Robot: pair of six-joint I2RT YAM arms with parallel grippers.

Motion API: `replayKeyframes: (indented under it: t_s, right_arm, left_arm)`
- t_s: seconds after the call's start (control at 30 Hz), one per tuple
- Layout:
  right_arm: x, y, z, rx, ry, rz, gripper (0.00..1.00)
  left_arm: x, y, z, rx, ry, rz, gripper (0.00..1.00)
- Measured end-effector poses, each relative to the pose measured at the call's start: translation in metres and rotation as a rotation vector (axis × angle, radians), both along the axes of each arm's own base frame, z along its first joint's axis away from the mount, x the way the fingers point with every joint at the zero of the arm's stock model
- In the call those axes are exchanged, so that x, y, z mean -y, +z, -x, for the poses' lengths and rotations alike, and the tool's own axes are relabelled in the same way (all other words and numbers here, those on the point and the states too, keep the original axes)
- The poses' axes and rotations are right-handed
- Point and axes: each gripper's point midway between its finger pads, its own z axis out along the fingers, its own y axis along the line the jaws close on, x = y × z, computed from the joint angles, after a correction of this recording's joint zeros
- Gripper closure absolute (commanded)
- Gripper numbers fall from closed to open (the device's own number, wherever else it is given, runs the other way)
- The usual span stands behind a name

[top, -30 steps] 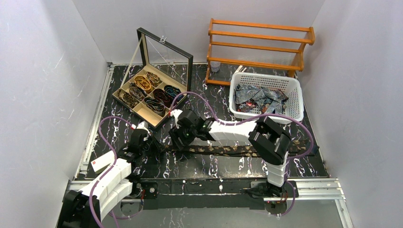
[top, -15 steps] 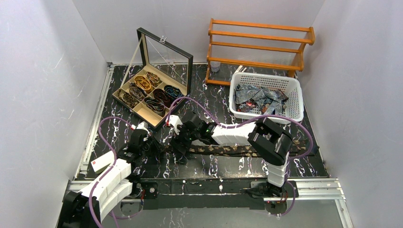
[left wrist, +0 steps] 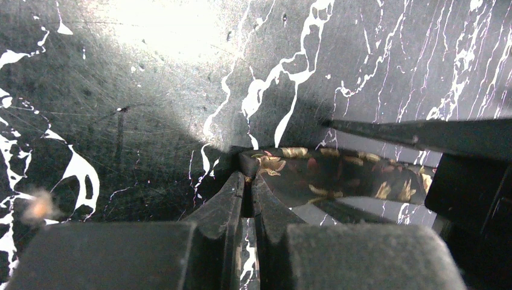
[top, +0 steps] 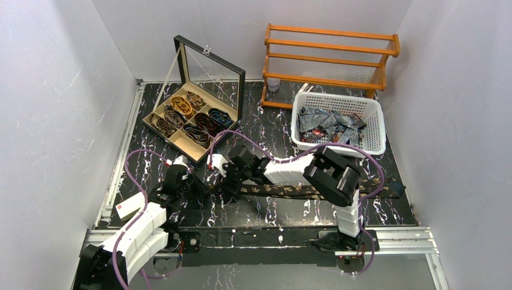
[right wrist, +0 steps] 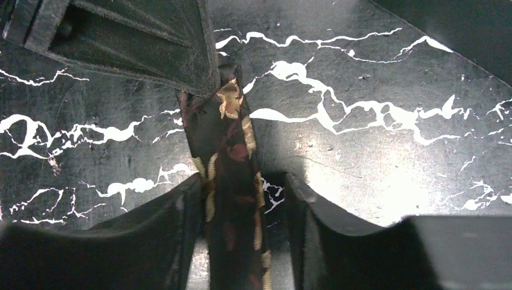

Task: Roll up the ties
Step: Flatten out the tie at the center of the board.

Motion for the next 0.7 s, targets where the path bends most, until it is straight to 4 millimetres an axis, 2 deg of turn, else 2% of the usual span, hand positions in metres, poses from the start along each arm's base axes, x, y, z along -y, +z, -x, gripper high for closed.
replayKeyframes:
  t_s: [0.1, 0.3, 0.6, 0.67, 0.7]
  right_arm:
    - [0.000, -0.001, 0.001, 0.015, 0.014, 0.003, 0.55]
    - [-0.003, -0.002, 0.008, 0.040, 0.050, -0.009, 0.54]
    - [-0.004, -0.002, 0.011, 0.058, 0.083, -0.021, 0.57]
    - [-0.004, -0.002, 0.012, 0.057, 0.092, -0.022, 0.57]
    - [-0.004, -0.002, 0.013, 0.056, 0.096, -0.023, 0.58]
  left_arm:
    - [-0.001, 0.000, 0.001, -0.006, 0.007, 0.000, 0.88]
    - [-0.001, 0.003, 0.001, -0.014, 0.022, 0.003, 0.72]
    - [-0.001, 0.006, 0.002, -0.014, 0.040, 0.019, 0.69]
    - [-0.001, 0.005, 0.003, -0.018, 0.043, 0.020, 0.71]
    - [-0.001, 0.005, 0.003, -0.019, 0.044, 0.021, 0.76]
